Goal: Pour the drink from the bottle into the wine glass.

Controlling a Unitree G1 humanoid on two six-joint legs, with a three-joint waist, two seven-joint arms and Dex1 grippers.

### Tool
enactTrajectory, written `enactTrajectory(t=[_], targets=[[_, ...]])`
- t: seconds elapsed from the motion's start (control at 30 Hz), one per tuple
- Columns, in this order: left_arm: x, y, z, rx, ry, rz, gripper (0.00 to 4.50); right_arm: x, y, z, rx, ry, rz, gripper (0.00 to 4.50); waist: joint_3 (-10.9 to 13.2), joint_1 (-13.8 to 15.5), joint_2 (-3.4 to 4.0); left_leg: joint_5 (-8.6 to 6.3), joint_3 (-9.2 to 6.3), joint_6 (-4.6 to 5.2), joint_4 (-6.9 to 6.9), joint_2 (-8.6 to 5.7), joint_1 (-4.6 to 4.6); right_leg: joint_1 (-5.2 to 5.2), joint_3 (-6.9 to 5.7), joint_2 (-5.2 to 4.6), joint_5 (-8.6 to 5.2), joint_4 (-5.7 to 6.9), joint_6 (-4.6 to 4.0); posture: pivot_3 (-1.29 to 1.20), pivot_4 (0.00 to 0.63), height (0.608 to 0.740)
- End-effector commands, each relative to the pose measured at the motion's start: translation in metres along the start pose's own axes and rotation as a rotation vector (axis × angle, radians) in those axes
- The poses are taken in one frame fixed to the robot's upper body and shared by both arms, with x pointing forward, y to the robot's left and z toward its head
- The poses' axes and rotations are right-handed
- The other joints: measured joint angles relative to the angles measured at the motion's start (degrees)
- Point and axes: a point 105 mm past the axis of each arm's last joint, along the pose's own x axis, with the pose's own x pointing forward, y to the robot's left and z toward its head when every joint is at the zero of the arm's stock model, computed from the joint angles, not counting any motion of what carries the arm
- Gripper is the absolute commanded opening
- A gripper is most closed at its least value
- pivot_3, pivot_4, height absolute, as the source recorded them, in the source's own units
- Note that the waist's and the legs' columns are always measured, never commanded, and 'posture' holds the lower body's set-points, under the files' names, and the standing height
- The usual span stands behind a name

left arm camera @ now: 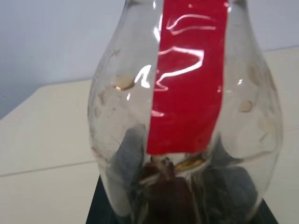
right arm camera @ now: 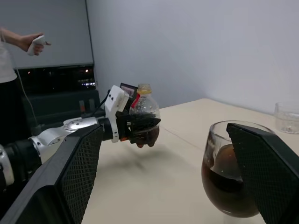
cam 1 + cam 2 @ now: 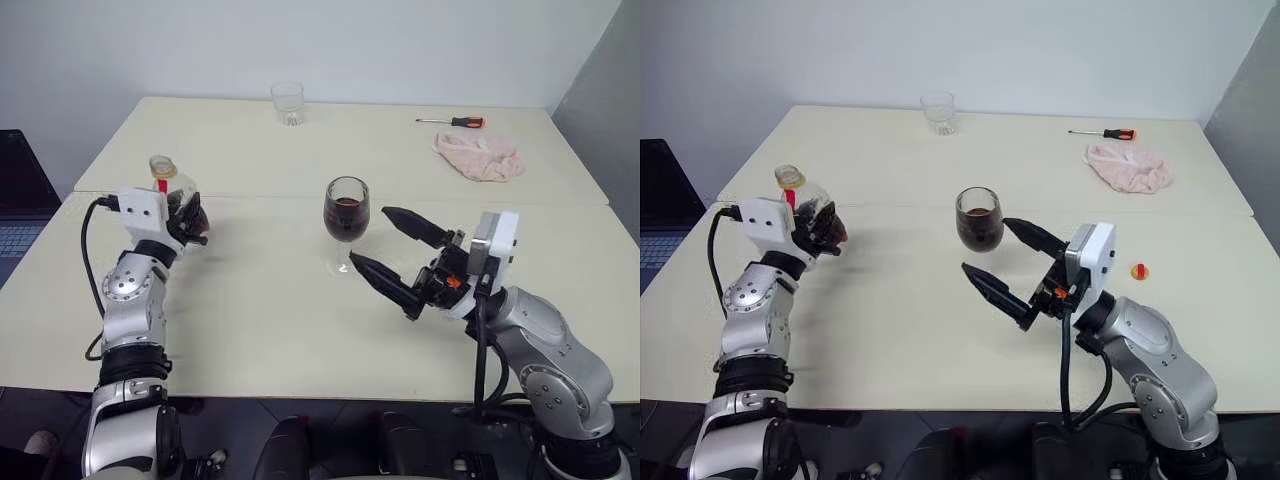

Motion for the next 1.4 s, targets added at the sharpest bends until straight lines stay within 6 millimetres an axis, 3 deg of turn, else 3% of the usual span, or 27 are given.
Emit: enactTrajectory(t=[0.03,0.7,0.9,1.13,1.4], targets=[[0.005,0.014,0.027,0.037,-0.098,0.031,1.05,0.0,0.006,0.006,-0.024,-0.033,0.043,4.5,0.0,0.01,-0.01,0.0,-0.01,0.0,0.0,0.0,0.0,0.0,-0.01,0.0,0.0,0.0,0.0,0.0,0.15,0.74],[0.013,0.026,0.031,0.059,-0.101,0.051,1.05,0.011,0.012,-0.002,0.005,-0.047,0.045,4.5,-0.02,-0.14,-0.03,0.0,-0.02,0.0,-0.01,-0.01,0.0,0.0,-0.01,0.0,0.0,-0.01,0.0,0.0,0.15,0.74],[0.02,0.026,0.032,-0.039,-0.132,0.036,1.05,0.013,0.009,-0.003,0.003,-0.043,0.042,4.5,-0.02,-0.1,-0.03,0.0,-0.02,0.0,-0.02,-0.03,0.0,0.0,-0.03,0.01,0.0,-0.02,0.0,0.0,0.15,0.74],[0.025,0.016,0.018,-0.136,-0.108,0.012,1.05,0.011,0.007,-0.005,-0.008,-0.034,0.032,4.5,-0.02,-0.15,-0.03,0.0,-0.01,0.0,-0.02,-0.06,0.0,0.0,-0.03,0.02,0.0,-0.02,0.01,0.0,0.15,0.74],[0.018,0.004,-0.007,-0.148,-0.031,-0.026,1.05,0.01,0.006,-0.006,-0.016,-0.032,0.017,4.5,-0.02,-0.21,-0.03,0.0,-0.01,0.0,-0.02,-0.05,0.0,0.0,-0.01,0.02,0.0,-0.03,0.01,0.0,0.15,0.74]])
